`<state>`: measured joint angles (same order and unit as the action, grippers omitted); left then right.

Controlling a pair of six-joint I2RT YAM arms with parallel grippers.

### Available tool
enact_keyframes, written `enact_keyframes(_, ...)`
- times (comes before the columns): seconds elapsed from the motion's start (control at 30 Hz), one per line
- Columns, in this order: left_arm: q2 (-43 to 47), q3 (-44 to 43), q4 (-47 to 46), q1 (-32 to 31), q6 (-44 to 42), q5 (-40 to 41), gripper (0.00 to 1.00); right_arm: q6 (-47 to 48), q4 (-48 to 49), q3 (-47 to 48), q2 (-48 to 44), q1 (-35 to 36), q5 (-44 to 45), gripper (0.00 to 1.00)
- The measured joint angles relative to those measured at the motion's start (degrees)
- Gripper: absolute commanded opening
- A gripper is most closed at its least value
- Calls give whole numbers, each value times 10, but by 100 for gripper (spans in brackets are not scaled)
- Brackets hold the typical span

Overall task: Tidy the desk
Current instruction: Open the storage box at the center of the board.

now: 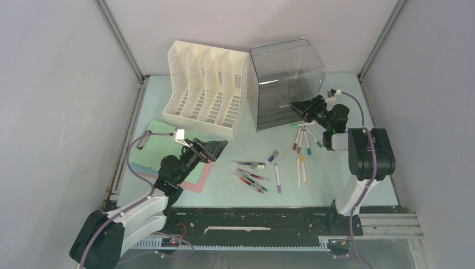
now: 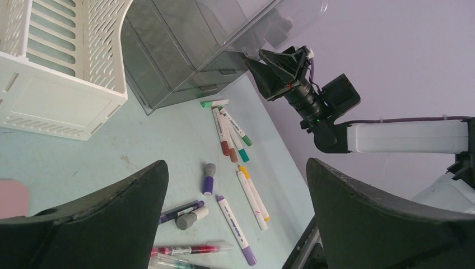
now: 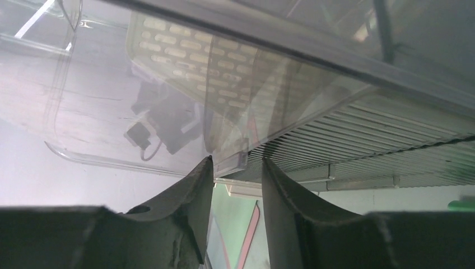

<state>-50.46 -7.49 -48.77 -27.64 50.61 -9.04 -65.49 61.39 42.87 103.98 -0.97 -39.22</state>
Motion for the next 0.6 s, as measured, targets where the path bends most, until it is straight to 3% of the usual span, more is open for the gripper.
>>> enact_keyframes(0.4,0,0,0,-1,5,0,99,-37,-14,5,2,-2,13,4)
enact_keyframes(0.6,-2,-2,0,-11,5,1,99,-70,-31,4,-5,-9,12,0)
